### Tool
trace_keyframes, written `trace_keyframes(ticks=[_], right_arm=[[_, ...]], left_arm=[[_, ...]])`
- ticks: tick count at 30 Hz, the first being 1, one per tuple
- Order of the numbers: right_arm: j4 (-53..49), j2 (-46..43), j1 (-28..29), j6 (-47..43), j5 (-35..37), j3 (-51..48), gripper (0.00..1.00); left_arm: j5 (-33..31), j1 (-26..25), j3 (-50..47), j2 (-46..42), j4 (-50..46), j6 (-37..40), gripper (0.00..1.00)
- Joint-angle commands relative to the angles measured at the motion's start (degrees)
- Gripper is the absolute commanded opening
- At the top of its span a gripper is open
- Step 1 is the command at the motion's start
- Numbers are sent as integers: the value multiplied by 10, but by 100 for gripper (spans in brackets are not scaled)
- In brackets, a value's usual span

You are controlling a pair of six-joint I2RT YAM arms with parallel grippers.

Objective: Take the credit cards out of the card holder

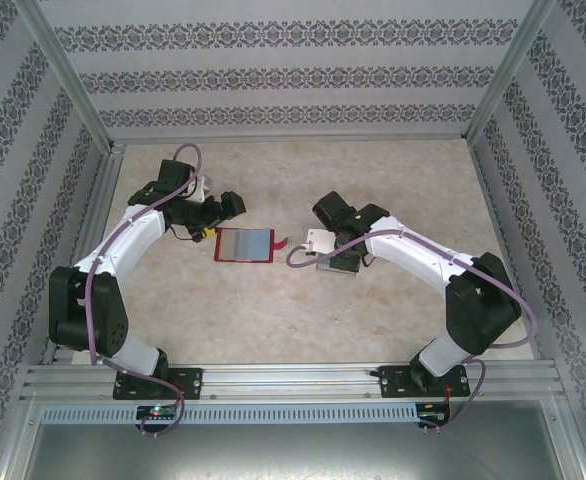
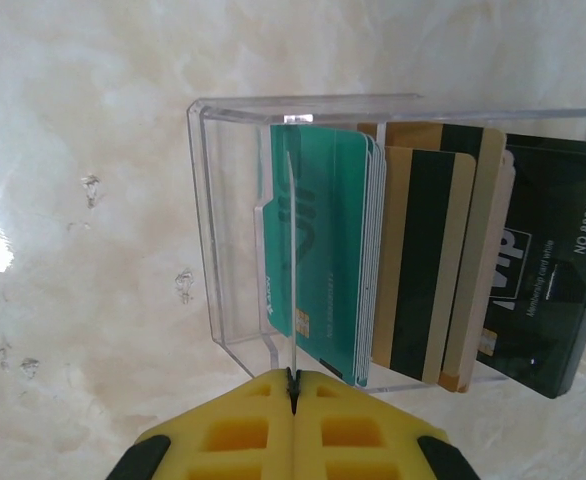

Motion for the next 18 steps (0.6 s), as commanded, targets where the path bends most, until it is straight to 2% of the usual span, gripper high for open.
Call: trace_keyframes(ticks=[1, 12, 18], right_arm=[[24, 17, -9, -8, 7, -7, 0], [31, 72, -9, 16, -6, 24, 0], [44, 68, -12, 33, 31, 14, 21]], left_arm=[[8, 7, -2, -6, 10, 1, 100], [7, 6, 3, -4, 1, 8, 100], [4, 6, 2, -5, 1, 10, 100]])
